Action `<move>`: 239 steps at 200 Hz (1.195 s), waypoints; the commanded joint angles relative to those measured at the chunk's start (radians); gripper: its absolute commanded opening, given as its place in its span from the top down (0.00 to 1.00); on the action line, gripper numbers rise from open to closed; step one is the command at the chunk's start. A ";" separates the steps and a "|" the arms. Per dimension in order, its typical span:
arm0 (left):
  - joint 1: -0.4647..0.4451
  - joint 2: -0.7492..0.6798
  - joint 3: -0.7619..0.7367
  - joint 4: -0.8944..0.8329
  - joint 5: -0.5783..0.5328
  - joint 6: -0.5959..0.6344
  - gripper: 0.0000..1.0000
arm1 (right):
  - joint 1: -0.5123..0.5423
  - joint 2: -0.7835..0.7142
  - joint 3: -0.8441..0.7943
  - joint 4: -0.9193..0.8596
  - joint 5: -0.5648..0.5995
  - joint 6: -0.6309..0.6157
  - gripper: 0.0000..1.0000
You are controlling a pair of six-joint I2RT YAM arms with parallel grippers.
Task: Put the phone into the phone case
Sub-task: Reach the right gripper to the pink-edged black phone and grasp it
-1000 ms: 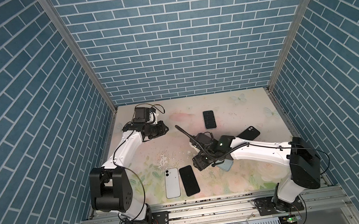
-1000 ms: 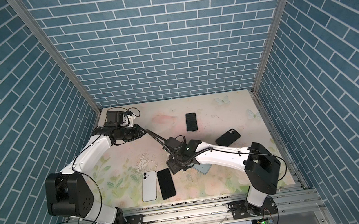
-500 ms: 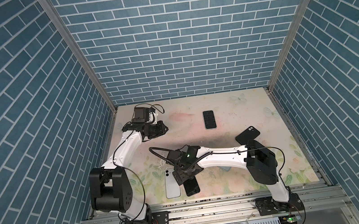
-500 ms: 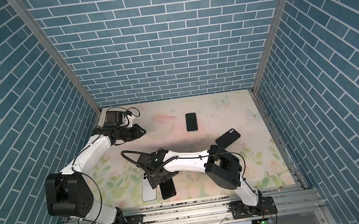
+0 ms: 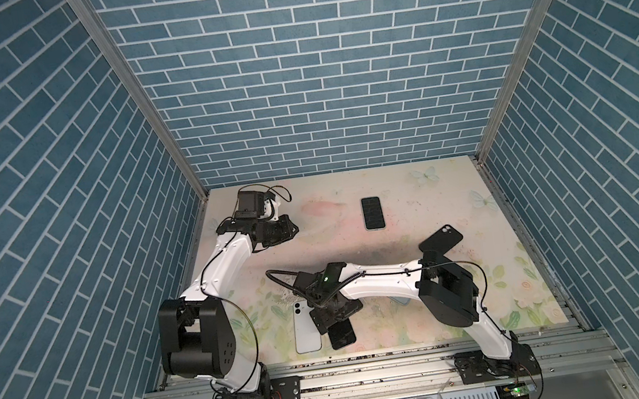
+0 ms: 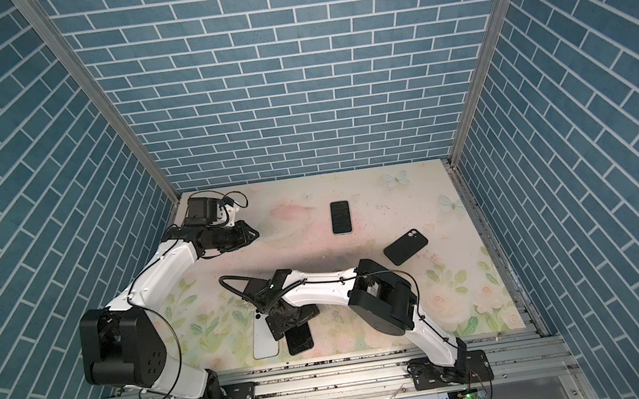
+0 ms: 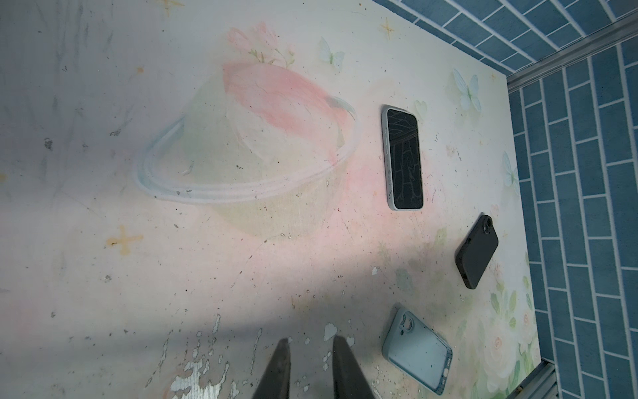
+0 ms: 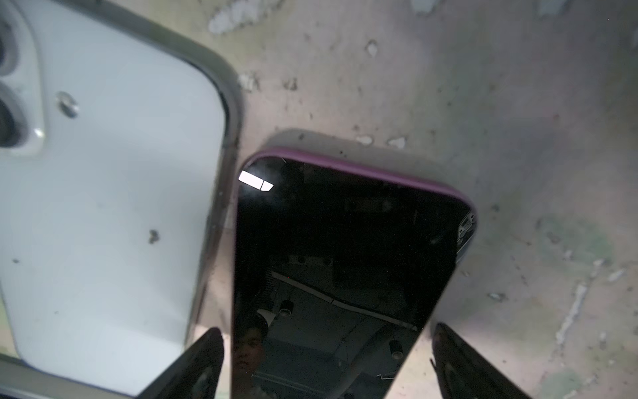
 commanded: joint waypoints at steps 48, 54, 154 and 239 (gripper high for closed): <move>0.007 -0.021 -0.006 -0.009 0.008 0.010 0.75 | -0.018 0.055 0.030 -0.096 0.019 0.035 0.06; 0.009 -0.021 -0.005 -0.009 0.008 0.010 0.75 | -0.022 0.048 0.019 -0.098 0.032 0.036 0.06; 0.009 -0.016 -0.008 -0.006 0.012 0.008 0.75 | -0.125 -0.151 -0.252 -0.050 0.126 0.001 0.06; 0.009 -0.012 -0.007 -0.004 0.017 0.007 0.75 | -0.078 -0.079 -0.184 -0.073 0.162 0.060 0.05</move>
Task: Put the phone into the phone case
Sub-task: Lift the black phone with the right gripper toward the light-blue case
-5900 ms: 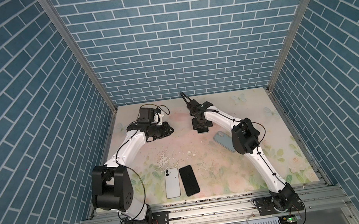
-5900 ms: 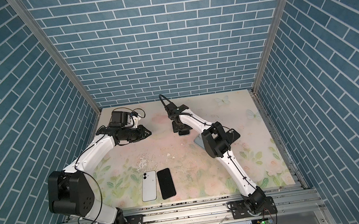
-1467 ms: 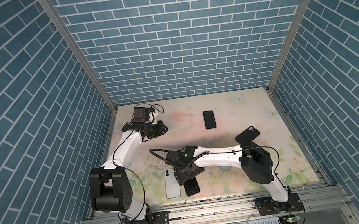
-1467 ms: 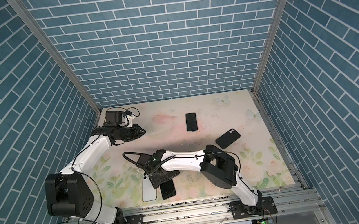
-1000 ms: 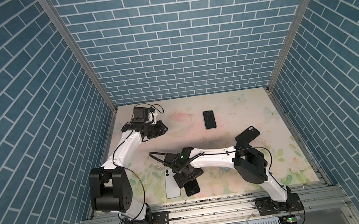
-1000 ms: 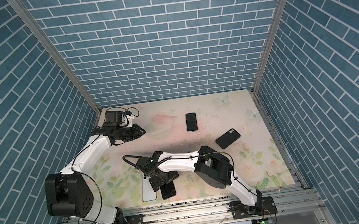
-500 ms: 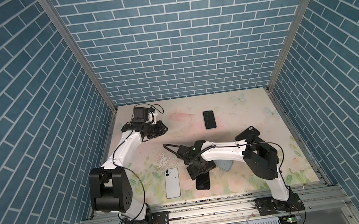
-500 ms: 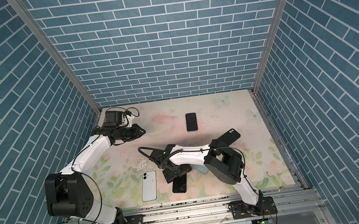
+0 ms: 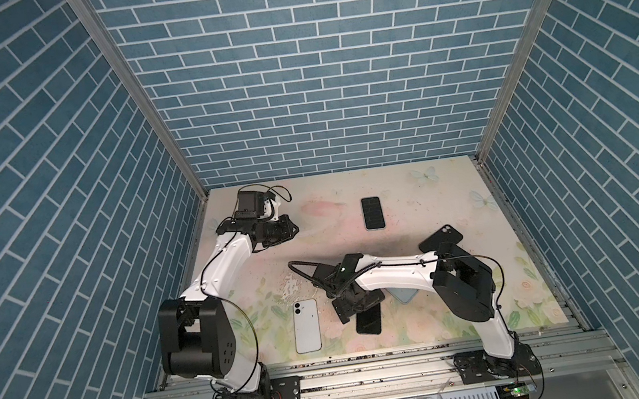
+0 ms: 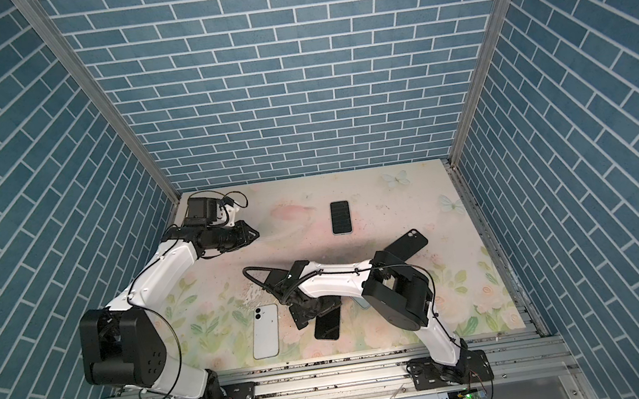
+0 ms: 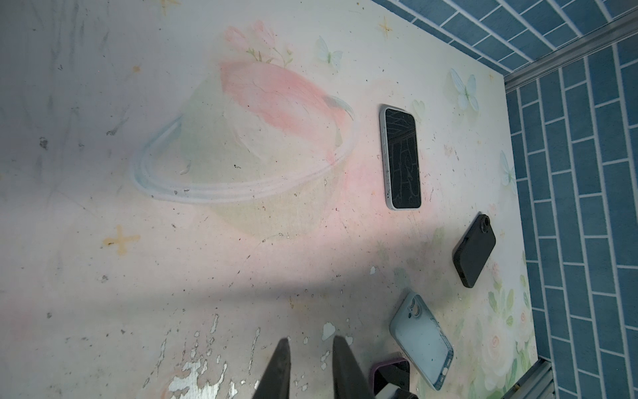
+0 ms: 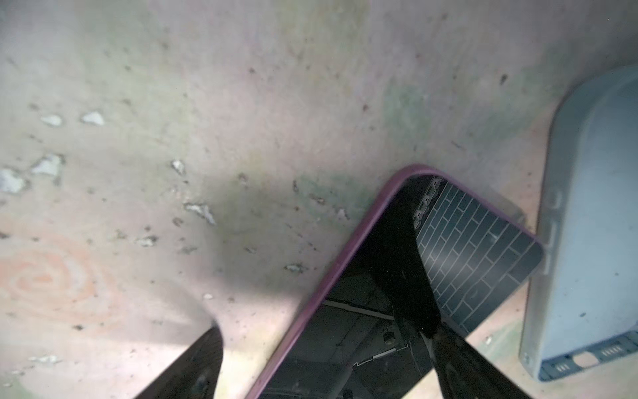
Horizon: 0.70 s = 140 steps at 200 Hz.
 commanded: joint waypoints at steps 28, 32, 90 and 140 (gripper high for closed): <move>0.008 -0.013 -0.007 -0.004 0.010 0.007 0.75 | -0.015 -0.020 0.013 -0.076 0.107 0.032 0.05; 0.008 -0.012 -0.008 -0.004 0.010 0.007 0.75 | -0.018 -0.027 0.015 -0.078 0.108 0.027 0.05; 0.008 -0.015 -0.008 -0.005 0.012 0.007 0.75 | -0.031 -0.035 0.036 -0.085 0.087 -0.002 0.05; 0.008 -0.014 -0.009 -0.005 0.013 0.007 0.76 | -0.030 -0.010 -0.010 -0.048 0.052 0.015 0.05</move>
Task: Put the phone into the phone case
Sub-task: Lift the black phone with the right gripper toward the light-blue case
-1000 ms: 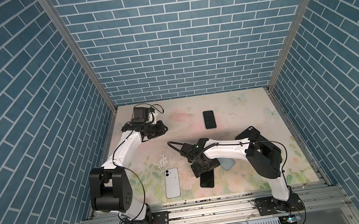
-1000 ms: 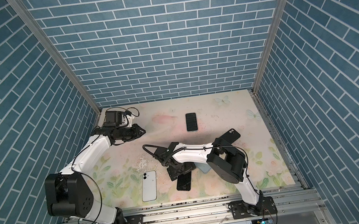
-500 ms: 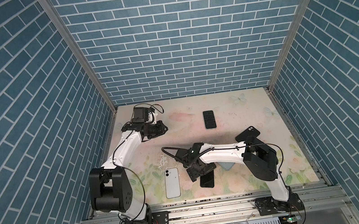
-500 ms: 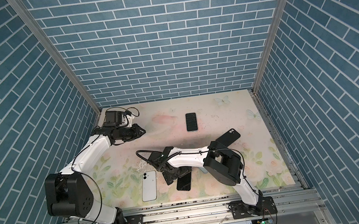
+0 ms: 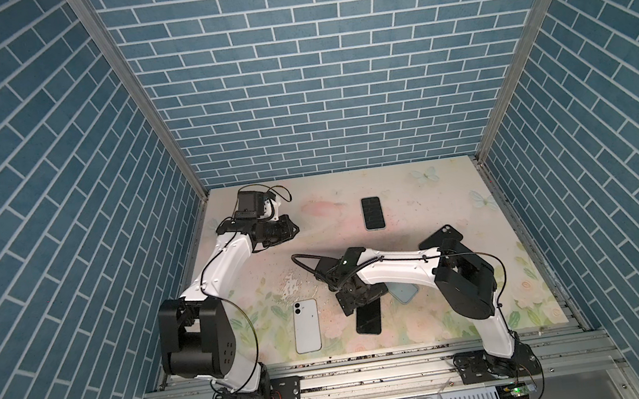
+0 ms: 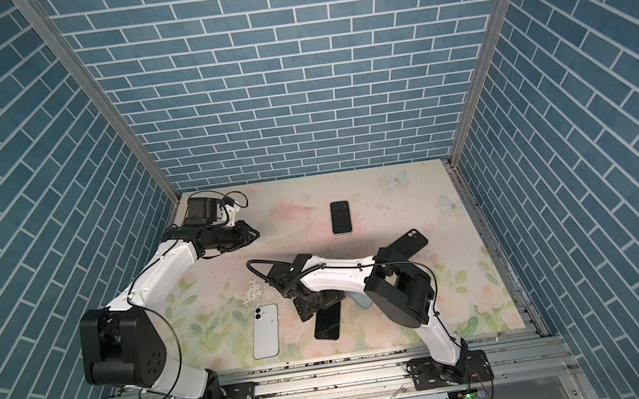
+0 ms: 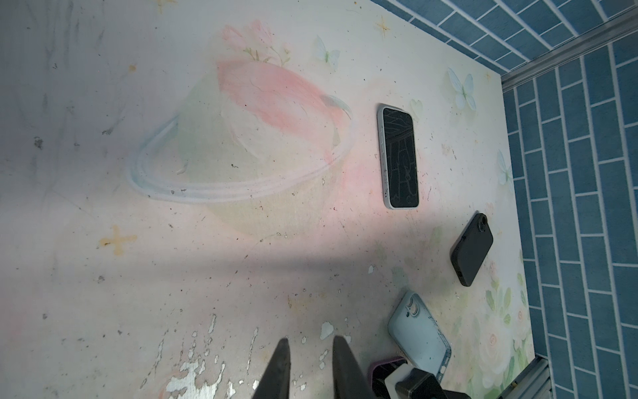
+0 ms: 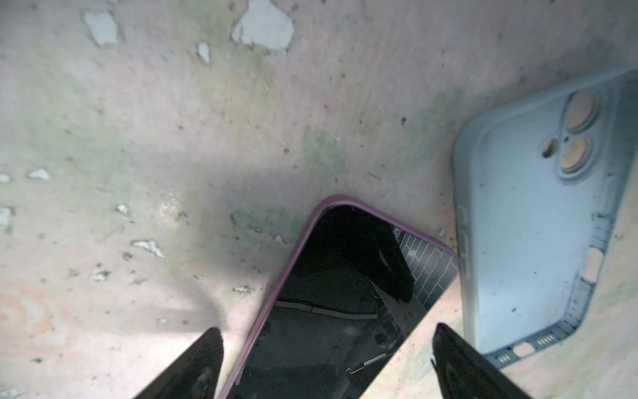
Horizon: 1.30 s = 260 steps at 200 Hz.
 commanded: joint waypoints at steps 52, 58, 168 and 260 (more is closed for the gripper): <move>0.008 -0.015 -0.008 -0.006 0.004 0.007 0.75 | 0.003 0.000 -0.045 -0.016 0.015 0.042 0.05; 0.008 -0.015 -0.009 -0.007 0.004 0.007 0.76 | 0.003 -0.005 -0.049 -0.016 0.019 0.046 0.05; 0.008 -0.009 -0.008 -0.005 0.004 0.007 0.75 | 0.000 -0.089 -0.041 0.006 0.005 0.019 0.05; 0.008 -0.005 -0.008 -0.003 0.006 0.006 0.75 | 0.007 -0.053 -0.102 0.037 0.005 0.046 0.06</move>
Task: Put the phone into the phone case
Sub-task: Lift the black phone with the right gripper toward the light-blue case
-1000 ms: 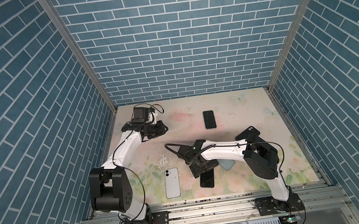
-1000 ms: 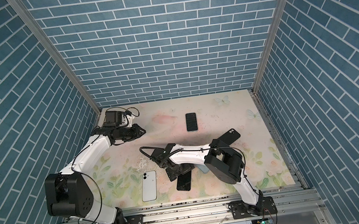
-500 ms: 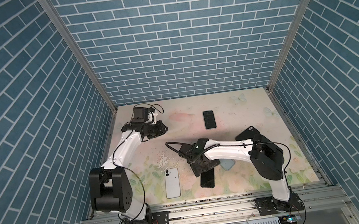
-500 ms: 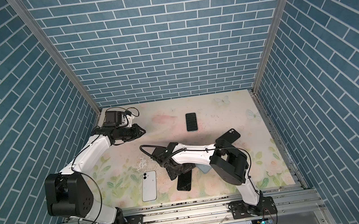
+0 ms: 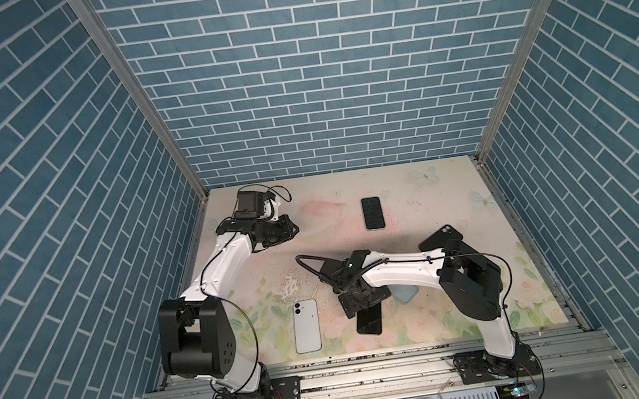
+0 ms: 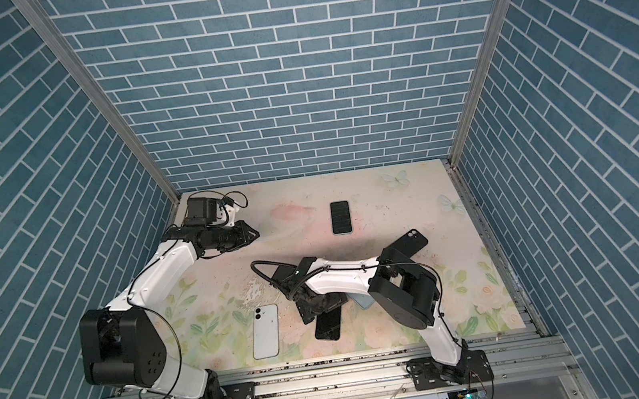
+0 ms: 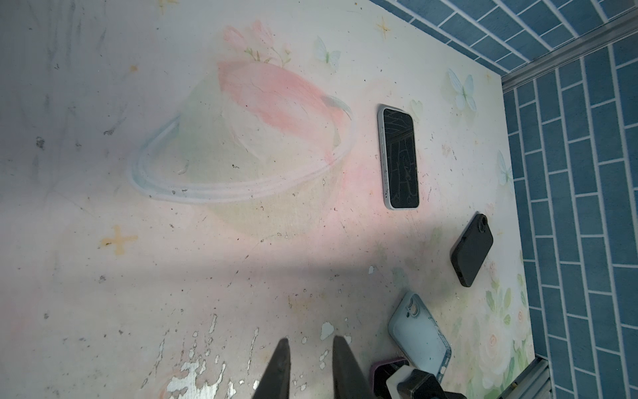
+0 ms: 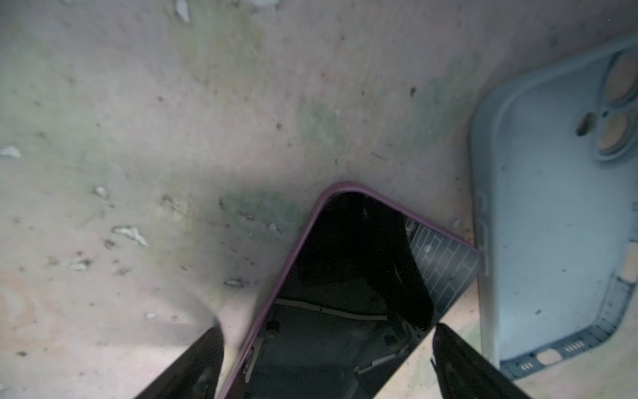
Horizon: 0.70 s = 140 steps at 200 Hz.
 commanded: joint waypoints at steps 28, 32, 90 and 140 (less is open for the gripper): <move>0.006 -0.006 -0.009 -0.004 0.007 0.006 0.75 | -0.002 -0.059 -0.037 -0.055 0.072 0.040 0.06; 0.006 -0.005 -0.009 -0.004 0.006 0.005 0.75 | -0.005 -0.065 -0.045 -0.053 0.071 0.042 0.06; 0.006 -0.004 -0.007 -0.006 0.004 0.007 0.75 | -0.017 -0.073 -0.156 0.097 -0.072 0.088 0.06; 0.006 -0.001 -0.008 -0.005 0.006 0.006 0.75 | -0.040 -0.104 -0.232 0.164 -0.122 0.155 0.06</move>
